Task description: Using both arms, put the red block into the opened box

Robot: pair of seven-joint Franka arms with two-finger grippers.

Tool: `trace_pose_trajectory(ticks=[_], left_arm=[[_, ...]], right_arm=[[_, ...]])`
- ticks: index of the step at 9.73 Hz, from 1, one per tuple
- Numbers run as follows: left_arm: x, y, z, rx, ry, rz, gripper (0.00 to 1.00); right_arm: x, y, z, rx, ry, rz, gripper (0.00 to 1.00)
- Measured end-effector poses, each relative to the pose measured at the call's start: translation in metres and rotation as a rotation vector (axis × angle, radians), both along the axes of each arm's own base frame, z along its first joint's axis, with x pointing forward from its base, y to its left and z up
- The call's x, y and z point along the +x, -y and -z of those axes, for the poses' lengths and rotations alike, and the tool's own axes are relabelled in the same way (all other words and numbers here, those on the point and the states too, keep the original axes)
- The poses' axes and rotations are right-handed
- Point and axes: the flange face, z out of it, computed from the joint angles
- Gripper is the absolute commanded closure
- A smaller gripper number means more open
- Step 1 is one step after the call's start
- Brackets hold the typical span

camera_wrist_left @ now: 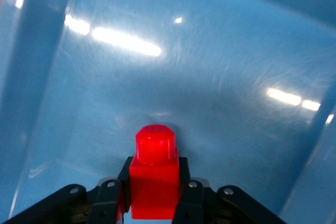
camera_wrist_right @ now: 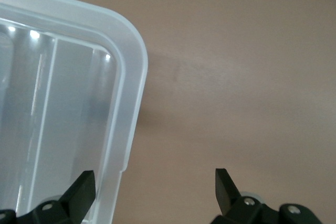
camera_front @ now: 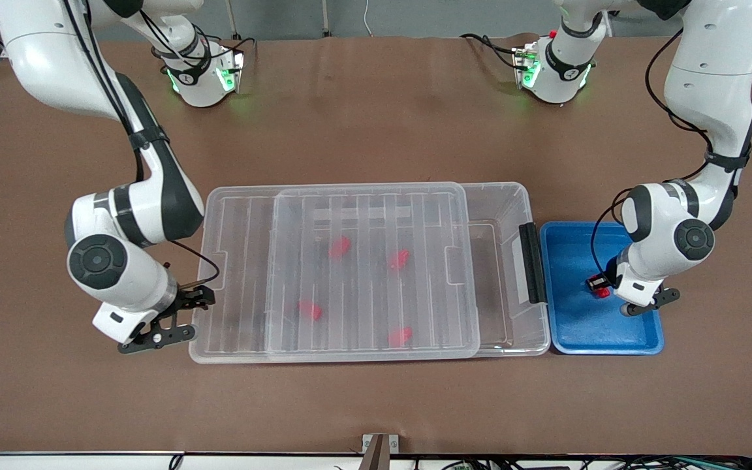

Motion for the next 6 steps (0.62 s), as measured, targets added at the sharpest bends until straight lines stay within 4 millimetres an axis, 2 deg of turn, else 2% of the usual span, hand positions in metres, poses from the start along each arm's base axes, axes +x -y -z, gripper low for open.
trace_pose_trajectory(ticks=[1, 3, 4, 6], left_arm=[[0.006, 0.005, -0.027, -0.003, 0.029, 0.007, 1.00], [0.011, 0.028, -0.101, -0.013, 0.073, 0.041, 1.00], [0.009, 0.050, -0.133, -0.026, 0.077, 0.075, 1.00], [0.004, 0.108, -0.179, -0.056, 0.077, 0.151, 1.00]], right_arm=[[0.003, 0.016, -0.001, -0.003, -0.007, -0.026, 0.00], [0.006, 0.046, -0.001, -0.017, -0.019, -0.068, 0.00], [0.008, 0.057, -0.001, -0.024, -0.023, -0.080, 0.00], [0.008, 0.063, -0.002, -0.027, -0.024, -0.090, 0.00]])
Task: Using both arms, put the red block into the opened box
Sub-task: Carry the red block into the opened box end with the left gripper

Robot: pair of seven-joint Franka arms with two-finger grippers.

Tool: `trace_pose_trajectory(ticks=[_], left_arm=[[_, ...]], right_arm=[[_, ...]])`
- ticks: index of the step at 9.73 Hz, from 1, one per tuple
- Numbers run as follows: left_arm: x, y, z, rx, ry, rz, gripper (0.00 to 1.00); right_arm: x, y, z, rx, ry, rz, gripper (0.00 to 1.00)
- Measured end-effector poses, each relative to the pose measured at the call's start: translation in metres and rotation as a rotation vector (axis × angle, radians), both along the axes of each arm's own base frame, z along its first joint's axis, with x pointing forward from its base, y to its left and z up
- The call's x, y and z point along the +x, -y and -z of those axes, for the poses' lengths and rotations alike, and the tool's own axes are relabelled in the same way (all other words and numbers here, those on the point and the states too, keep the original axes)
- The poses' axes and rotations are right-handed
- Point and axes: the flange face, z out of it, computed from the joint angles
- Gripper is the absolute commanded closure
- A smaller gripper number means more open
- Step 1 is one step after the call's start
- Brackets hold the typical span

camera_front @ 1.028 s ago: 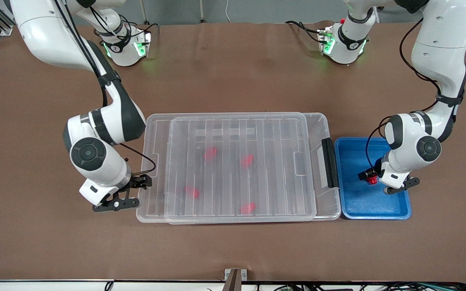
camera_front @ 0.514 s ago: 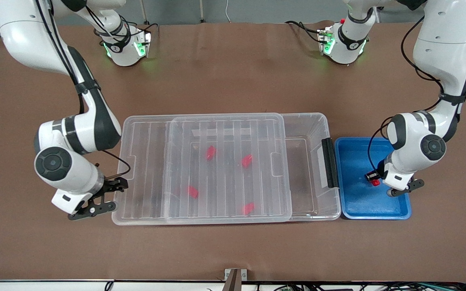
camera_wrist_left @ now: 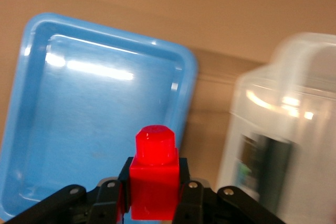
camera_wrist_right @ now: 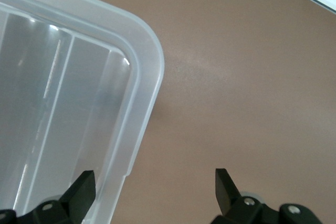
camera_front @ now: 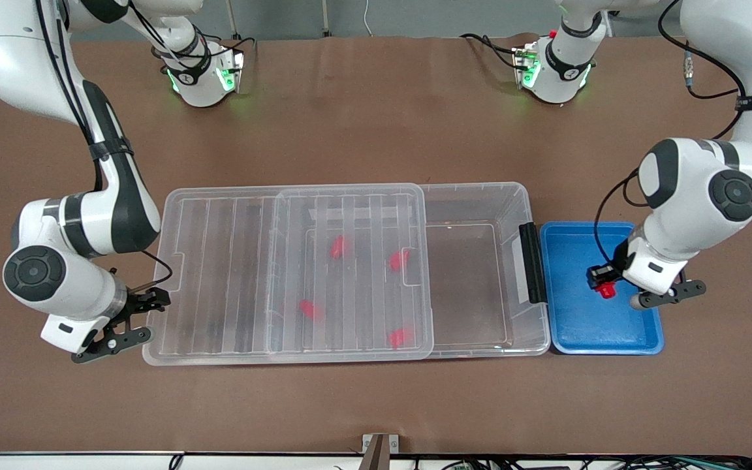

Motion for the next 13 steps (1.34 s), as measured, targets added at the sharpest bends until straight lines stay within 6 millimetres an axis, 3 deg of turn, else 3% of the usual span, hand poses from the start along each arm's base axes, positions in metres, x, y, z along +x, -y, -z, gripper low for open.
trace_pose_trajectory(ticks=[2, 3, 5, 7, 9, 11, 12, 13], left_arm=[[-0.013, 0.060, -0.017, -0.028, -0.003, 0.091, 1.00], [-0.022, 0.091, -0.015, -0.039, -0.010, 0.128, 1.00], [-0.035, 0.147, 0.003, 0.021, -0.014, 0.196, 1.00], [-0.036, 0.194, 0.047, 0.067, -0.033, 0.223, 1.00], [-0.038, 0.215, 0.108, 0.090, -0.081, 0.259, 0.97], [-0.037, 0.225, 0.153, 0.068, -0.089, 0.287, 0.97], [-0.038, 0.226, 0.167, 0.068, -0.099, 0.295, 0.95], [-0.039, 0.225, 0.178, 0.075, -0.109, 0.304, 0.86]], right_arm=[[0.000, -0.002, -0.013, 0.001, 0.015, 0.019, 0.00], [-0.002, -0.003, -0.034, 0.005, 0.037, 0.090, 0.00], [-0.021, 0.000, -0.113, 0.033, 0.086, 0.291, 0.00], [-0.063, 0.023, -0.206, 0.131, 0.083, 0.429, 0.00], [-0.109, 0.094, -0.269, 0.183, 0.059, 0.580, 0.00], [-0.150, 0.155, -0.298, 0.198, 0.031, 0.652, 0.00], [-0.166, 0.167, -0.301, 0.202, 0.029, 0.633, 0.00], [-0.177, 0.167, -0.297, 0.208, 0.031, 0.615, 0.00]])
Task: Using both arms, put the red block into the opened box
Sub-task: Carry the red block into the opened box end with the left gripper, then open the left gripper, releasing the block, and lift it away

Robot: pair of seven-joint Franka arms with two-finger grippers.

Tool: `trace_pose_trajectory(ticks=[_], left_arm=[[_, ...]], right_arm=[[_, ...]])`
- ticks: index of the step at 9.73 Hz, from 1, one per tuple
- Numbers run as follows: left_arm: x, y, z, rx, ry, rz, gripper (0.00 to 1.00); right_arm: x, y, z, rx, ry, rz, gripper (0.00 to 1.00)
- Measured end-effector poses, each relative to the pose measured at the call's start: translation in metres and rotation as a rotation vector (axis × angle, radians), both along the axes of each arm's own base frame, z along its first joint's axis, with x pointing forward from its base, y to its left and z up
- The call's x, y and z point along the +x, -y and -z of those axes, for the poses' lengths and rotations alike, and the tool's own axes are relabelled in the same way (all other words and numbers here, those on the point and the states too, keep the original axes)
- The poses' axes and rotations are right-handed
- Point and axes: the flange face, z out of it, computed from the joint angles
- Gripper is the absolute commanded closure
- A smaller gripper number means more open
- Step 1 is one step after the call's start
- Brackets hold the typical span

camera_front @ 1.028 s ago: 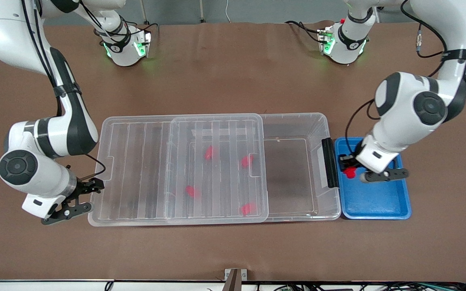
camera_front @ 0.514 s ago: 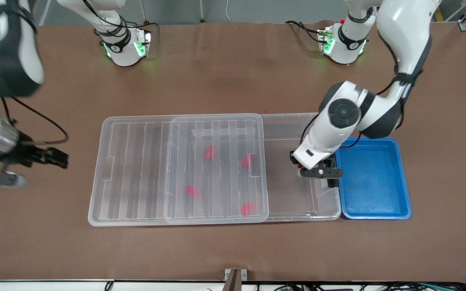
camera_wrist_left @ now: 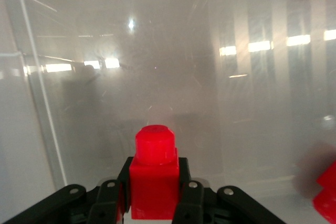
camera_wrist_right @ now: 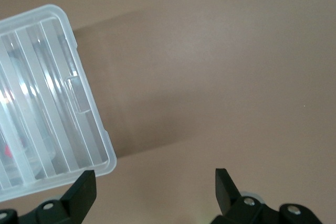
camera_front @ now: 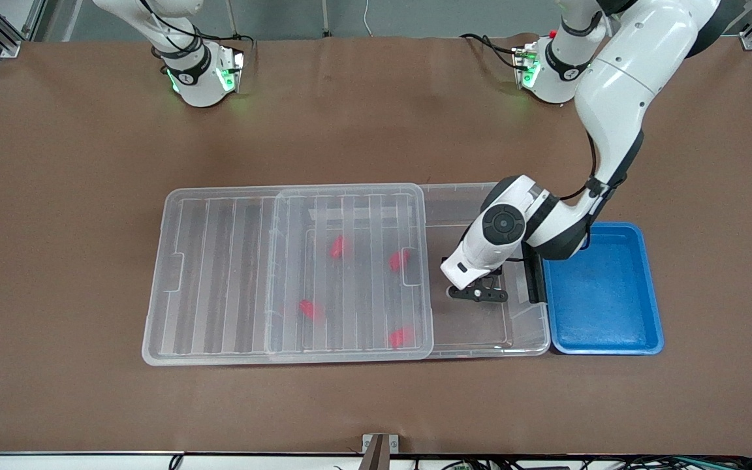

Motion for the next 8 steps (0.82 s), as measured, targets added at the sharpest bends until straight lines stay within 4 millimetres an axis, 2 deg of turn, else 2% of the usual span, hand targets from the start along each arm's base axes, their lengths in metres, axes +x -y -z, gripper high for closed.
trace_pose_trajectory(ticks=[1, 2, 3, 4, 6, 8], left_arm=[[0.000, 0.000, 0.006, 0.006, -0.002, 0.008, 0.69], [0.002, 0.000, 0.007, 0.004, 0.000, 0.007, 0.34], [0.006, 0.000, 0.003, 0.000, 0.011, 0.006, 0.11], [0.010, 0.000, -0.002, -0.003, 0.023, 0.004, 0.00], [0.019, -0.001, -0.015, -0.013, 0.048, -0.005, 0.00], [0.029, -0.005, -0.055, -0.011, 0.094, -0.017, 0.00]], right_arm=[[-0.007, -0.005, 0.004, -0.021, 0.004, -0.024, 0.00], [-0.009, -0.013, 0.005, -0.048, -0.002, -0.043, 0.00], [-0.009, -0.017, 0.006, -0.066, -0.006, -0.053, 0.00], [-0.009, -0.016, 0.006, -0.072, -0.007, -0.052, 0.00], [-0.010, -0.014, 0.006, -0.060, -0.007, -0.047, 0.00], [-0.011, -0.006, 0.007, -0.015, 0.000, -0.032, 0.00]])
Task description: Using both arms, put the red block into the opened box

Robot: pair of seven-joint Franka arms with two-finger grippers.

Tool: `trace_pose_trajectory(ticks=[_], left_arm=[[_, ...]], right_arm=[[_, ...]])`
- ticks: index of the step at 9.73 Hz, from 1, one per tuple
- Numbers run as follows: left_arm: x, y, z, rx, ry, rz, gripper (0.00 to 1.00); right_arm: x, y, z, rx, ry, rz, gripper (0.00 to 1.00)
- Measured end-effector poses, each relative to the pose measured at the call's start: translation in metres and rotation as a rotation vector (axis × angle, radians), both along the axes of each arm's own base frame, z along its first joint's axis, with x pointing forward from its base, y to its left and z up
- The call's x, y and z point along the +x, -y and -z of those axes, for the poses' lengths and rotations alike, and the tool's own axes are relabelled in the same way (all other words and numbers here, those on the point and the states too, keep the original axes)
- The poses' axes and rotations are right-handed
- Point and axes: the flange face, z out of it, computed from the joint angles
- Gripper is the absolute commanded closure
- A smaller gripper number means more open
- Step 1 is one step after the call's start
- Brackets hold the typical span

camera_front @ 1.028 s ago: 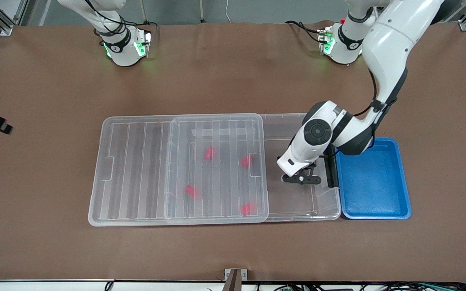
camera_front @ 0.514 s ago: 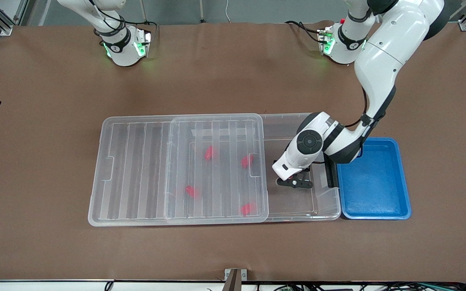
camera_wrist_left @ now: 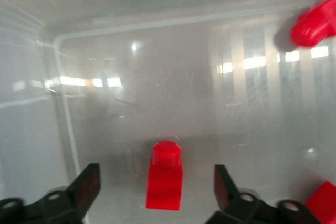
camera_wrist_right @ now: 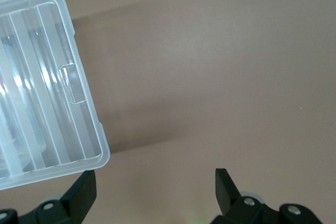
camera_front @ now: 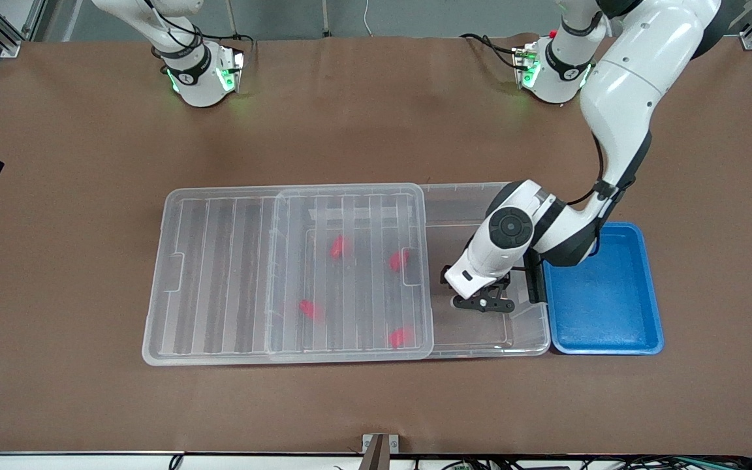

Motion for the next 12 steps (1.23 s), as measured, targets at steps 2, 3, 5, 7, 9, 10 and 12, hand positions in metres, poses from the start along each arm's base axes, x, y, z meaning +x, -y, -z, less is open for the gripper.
trace_pose_trajectory(ticks=[2, 3, 5, 7, 9, 10, 12], left_arm=[[0.000, -0.004, -0.070, -0.004, 0.018, -0.046, 0.00], [-0.004, -0.012, -0.111, -0.003, 0.025, -0.057, 0.00], [-0.011, -0.049, -0.192, 0.002, 0.029, -0.054, 0.00], [-0.014, -0.113, -0.261, -0.009, 0.061, -0.053, 0.00], [-0.027, -0.176, -0.316, -0.012, 0.087, -0.063, 0.00], [-0.036, -0.202, -0.336, -0.009, 0.097, -0.069, 0.00], [-0.052, -0.238, -0.357, 0.007, 0.118, -0.076, 0.00]], right_arm=[[-0.001, 0.006, 0.000, 0.007, 0.001, -0.005, 0.00], [-0.001, 0.006, 0.001, 0.008, 0.001, -0.008, 0.00], [0.000, 0.004, 0.002, 0.008, 0.003, -0.016, 0.00], [0.015, 0.001, 0.032, 0.014, -0.030, -0.052, 0.00], [0.077, -0.018, 0.125, 0.005, -0.021, -0.146, 0.07], [0.108, -0.038, 0.183, -0.001, -0.026, -0.194, 0.29], [0.136, -0.082, 0.268, 0.018, -0.064, -0.301, 0.79]])
